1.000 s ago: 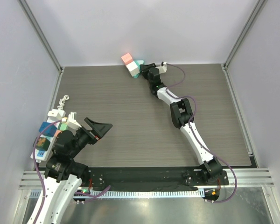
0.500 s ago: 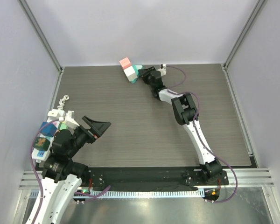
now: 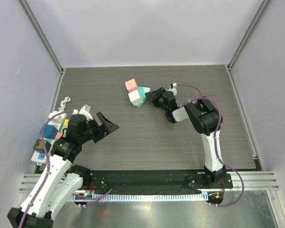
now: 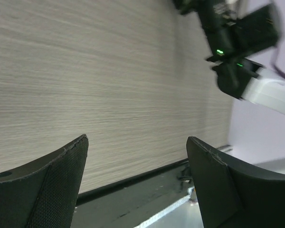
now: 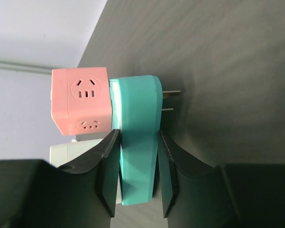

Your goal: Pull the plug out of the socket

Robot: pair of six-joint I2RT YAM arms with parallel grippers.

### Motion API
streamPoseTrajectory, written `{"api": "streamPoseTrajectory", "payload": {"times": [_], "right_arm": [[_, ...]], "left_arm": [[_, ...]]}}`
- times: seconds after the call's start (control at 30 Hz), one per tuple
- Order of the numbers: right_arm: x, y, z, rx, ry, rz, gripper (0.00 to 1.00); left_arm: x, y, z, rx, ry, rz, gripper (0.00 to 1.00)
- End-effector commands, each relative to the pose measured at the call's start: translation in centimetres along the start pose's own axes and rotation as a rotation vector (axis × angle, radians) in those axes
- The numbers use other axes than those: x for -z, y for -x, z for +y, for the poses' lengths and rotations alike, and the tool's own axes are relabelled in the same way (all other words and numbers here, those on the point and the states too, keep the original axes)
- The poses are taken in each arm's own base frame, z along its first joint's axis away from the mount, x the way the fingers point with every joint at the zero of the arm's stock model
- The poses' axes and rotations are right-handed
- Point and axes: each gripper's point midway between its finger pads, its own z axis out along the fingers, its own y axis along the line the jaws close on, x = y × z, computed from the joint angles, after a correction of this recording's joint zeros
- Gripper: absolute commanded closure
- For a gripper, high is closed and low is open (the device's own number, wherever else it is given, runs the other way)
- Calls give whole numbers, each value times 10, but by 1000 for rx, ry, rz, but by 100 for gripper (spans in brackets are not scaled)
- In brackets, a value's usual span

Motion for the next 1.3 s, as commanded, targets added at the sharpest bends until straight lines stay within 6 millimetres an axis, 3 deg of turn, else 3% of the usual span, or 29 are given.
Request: {"api": "streamPoseTrajectory", "payload": {"times": [0.0, 0.07, 0.1, 0.17, 0.2, 0.27, 0.3, 0.37, 0.4, 0.43, 0.5, 0.57, 0.63, 0.77, 1.03, 1.27], "right_arm": [[35, 5, 42, 55, 139, -35, 99], [49, 2, 46, 63, 167, -38, 99], [59, -8, 33, 67, 146, -20, 99], [70, -14, 33, 64, 172, -29, 99], [76, -17, 28, 55, 162, -21, 99], [83, -17, 37, 11, 188, -5, 99], [91, -14, 49, 14, 214, -11, 99], [102, -23, 57, 71, 217, 23, 99], [104, -25, 50, 96, 204, 27, 99], [109, -21, 60, 115, 230, -23, 99], [116, -19, 51, 185, 222, -82, 99], [116, -21, 46, 119, 229, -58, 99], [120, -25, 58, 92, 292, -38, 99], [118, -37, 47, 36, 280, 4, 99], [124, -36, 47, 60, 292, -2, 99], [125, -33, 52, 79, 302, -9, 97]], "left_arm": [[-10, 2, -7, -94, 16, 4, 15], [-16, 5, -12, -144, 49, -19, 16], [-24, -5, -14, -181, 67, 7, 17], [-34, 3, -23, -214, 90, -53, 17], [-46, -8, -25, -243, 109, -17, 17], [-55, -3, -37, -269, 122, -44, 16], [-68, -10, -34, -296, 161, -15, 15], [-85, 4, -46, -296, 197, -64, 13], [-86, 6, -49, -288, 185, -74, 12], [-97, 6, -51, -283, 202, -70, 11], [-107, 10, -55, -263, 214, -86, 10], [-121, 14, -56, -255, 250, -96, 7], [-128, 17, -60, -240, 277, -91, 3], [-151, 11, -57, -227, 322, -63, 2], [-157, 3, -32, -104, 414, -88, 4], [-170, 2, -29, -93, 406, -103, 6]]}}
